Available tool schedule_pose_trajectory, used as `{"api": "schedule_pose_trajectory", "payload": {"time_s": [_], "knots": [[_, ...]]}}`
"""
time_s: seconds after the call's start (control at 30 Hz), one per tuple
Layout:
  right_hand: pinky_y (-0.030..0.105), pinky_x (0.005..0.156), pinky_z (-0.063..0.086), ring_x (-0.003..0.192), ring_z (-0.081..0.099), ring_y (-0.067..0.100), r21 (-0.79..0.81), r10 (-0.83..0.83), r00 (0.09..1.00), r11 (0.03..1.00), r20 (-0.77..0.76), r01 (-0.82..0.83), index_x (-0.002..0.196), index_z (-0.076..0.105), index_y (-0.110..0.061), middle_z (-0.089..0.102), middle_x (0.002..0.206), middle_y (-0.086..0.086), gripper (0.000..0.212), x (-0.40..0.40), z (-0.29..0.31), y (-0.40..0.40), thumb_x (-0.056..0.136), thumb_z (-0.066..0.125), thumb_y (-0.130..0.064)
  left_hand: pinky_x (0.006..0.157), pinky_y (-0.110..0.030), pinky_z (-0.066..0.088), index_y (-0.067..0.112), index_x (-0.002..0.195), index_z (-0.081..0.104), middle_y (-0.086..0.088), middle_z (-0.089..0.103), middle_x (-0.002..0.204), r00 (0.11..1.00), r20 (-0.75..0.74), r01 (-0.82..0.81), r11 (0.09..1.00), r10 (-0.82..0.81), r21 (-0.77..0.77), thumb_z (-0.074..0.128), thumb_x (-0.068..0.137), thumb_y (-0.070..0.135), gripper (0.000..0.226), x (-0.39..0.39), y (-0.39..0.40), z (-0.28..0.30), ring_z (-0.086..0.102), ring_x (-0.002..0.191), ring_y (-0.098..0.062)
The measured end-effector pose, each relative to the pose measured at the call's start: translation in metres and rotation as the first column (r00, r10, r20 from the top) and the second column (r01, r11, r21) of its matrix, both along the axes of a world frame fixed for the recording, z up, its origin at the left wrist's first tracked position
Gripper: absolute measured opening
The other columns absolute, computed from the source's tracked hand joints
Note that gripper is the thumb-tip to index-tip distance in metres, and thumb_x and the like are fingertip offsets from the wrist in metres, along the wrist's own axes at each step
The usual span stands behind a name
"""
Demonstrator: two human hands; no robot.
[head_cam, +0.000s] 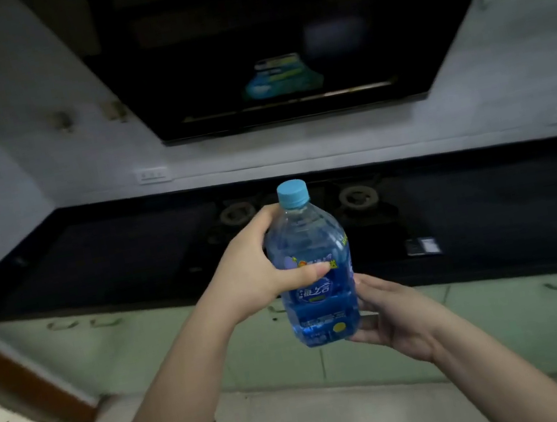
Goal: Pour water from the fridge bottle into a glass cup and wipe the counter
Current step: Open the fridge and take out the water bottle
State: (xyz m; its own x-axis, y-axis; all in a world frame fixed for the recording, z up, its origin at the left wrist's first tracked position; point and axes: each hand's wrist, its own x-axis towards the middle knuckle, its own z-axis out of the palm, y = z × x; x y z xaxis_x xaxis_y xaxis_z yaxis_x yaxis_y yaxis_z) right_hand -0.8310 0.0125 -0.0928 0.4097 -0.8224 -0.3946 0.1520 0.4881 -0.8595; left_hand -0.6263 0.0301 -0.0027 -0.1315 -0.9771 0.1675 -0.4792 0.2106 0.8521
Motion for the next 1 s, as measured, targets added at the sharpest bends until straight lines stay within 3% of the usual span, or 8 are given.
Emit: {"api": "schedule_pose_trajectory", "payload": {"time_s": [0.27, 0.6, 0.73, 0.83, 1.0], "knots": [[0.034, 0.080, 0.059, 0.088, 0.072, 0.023, 0.052, -0.188, 0.982, 0.981, 0.031, 0.187, 0.113, 0.068, -0.025, 0.075, 0.098, 0.000, 0.023, -0.126, -0.014, -0.025, 0.100, 0.050, -0.031, 0.087, -0.024, 0.053, 0.038, 0.126, 0.054, 0.020, 0.066, 0.117, 0.979, 0.028, 0.199, 0.979, -0.200, 0.035, 0.091, 0.064, 0.033, 0.072, -0.132, -0.070, -0.008, 0.063, 0.107, 0.000], [0.038, 0.089, 0.056, 0.103, 0.069, 0.025, 0.062, -0.354, 0.935, 0.934, 0.037, 0.351, 0.123, 0.064, -0.024, 0.070, 0.118, 0.001, 0.028, -0.245, -0.041, -0.056, 0.101, 0.049, -0.033, 0.094, -0.023, 0.048, 0.041, 0.128, 0.053, 0.025, 0.064, 0.118, 0.938, 0.045, 0.340, 0.938, -0.344, 0.069, 0.090, 0.061, 0.040, 0.076, -0.261, -0.131, -0.031, 0.060, 0.110, 0.005], [0.037, 0.090, 0.054, 0.104, 0.069, 0.022, 0.045, -0.424, 0.905, 0.905, 0.031, 0.423, 0.125, 0.062, -0.025, 0.071, 0.117, -0.003, 0.030, -0.269, -0.055, -0.073, 0.102, 0.047, -0.036, 0.091, -0.014, 0.045, 0.044, 0.129, 0.052, 0.030, 0.062, 0.119, 0.923, 0.043, 0.376, 0.921, -0.382, 0.103, 0.090, 0.062, 0.038, 0.077, -0.289, -0.157, -0.042, 0.056, 0.112, 0.011], [0.032, 0.083, 0.055, 0.103, 0.070, 0.021, 0.058, -0.434, 0.901, 0.900, 0.025, 0.432, 0.122, 0.063, -0.023, 0.072, 0.115, -0.002, 0.029, -0.277, -0.067, -0.090, 0.102, 0.047, -0.035, 0.096, -0.022, 0.047, 0.045, 0.129, 0.053, 0.031, 0.062, 0.120, 0.920, 0.031, 0.384, 0.914, -0.391, 0.129, 0.091, 0.062, 0.037, 0.077, -0.301, -0.181, -0.056, 0.057, 0.112, 0.010], [0.032, 0.085, 0.056, 0.104, 0.069, 0.022, 0.097, -0.455, 0.891, 0.886, -0.005, 0.453, 0.124, 0.060, -0.016, 0.072, 0.115, 0.001, 0.032, -0.285, -0.093, -0.133, 0.102, 0.046, -0.034, 0.097, -0.032, 0.052, 0.045, 0.127, 0.055, 0.027, 0.064, 0.118, 0.914, 0.008, 0.399, 0.901, -0.406, 0.170, 0.092, 0.061, 0.037, 0.076, -0.314, -0.231, -0.086, 0.059, 0.111, 0.006]]}}
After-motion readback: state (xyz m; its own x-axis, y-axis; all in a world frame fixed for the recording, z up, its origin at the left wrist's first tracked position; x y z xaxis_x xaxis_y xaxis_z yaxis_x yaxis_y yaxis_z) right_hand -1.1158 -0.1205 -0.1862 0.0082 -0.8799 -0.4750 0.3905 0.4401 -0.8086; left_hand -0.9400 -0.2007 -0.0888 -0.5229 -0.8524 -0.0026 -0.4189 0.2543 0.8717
